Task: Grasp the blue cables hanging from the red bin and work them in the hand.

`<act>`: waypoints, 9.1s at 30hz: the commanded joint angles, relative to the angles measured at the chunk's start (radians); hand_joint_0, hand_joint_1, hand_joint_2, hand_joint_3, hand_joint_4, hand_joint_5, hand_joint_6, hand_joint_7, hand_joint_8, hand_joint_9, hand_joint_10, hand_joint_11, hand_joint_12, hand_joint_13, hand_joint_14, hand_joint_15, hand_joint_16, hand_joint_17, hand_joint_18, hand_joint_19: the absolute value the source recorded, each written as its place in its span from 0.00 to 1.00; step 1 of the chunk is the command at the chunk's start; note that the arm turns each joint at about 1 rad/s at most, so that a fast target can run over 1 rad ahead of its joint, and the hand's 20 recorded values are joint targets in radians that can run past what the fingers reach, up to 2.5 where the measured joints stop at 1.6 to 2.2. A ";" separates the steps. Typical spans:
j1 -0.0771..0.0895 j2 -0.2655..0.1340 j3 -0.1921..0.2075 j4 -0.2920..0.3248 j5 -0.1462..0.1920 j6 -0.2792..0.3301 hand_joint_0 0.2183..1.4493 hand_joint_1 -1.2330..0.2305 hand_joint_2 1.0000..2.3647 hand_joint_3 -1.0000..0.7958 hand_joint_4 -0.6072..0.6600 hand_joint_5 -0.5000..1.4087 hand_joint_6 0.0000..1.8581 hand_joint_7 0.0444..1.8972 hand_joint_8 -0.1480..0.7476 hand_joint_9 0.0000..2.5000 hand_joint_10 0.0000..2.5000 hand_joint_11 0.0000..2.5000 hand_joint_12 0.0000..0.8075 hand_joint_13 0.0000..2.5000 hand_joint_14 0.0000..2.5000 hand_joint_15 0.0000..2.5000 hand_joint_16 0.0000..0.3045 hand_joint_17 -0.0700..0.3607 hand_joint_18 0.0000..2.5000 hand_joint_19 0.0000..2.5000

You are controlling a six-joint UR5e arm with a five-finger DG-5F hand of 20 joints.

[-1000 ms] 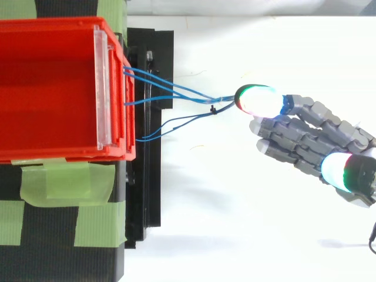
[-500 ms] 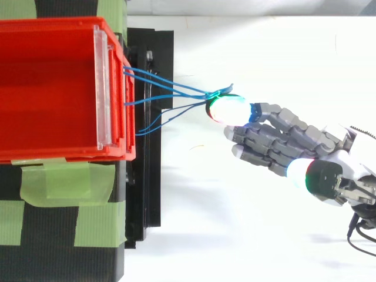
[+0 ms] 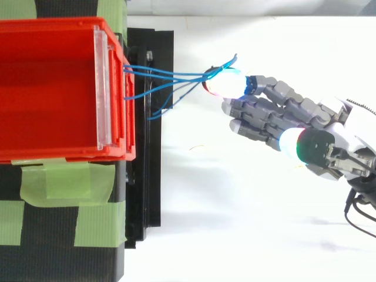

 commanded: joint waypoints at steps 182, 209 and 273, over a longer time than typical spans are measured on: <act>-0.158 -0.165 0.132 0.046 -0.395 0.106 0.48 0.44 0.00 0.02 0.75 0.31 0.01 0.46 0.54 0.37 0.26 0.66 0.55 0.43 0.19 0.64 0.20 0.49 0.43 0.48; -0.155 -0.006 0.035 -0.083 -0.390 0.050 0.48 0.45 0.00 0.02 0.77 0.39 0.01 0.59 0.63 0.35 1.00 1.00 0.74 0.50 1.00 0.73 0.24 0.55 0.60 0.39; -0.141 0.108 0.129 -0.614 -0.362 -0.093 0.46 0.45 0.00 0.03 0.77 0.49 0.01 0.59 0.77 0.80 1.00 1.00 0.95 0.88 1.00 0.85 0.75 0.56 1.00 0.33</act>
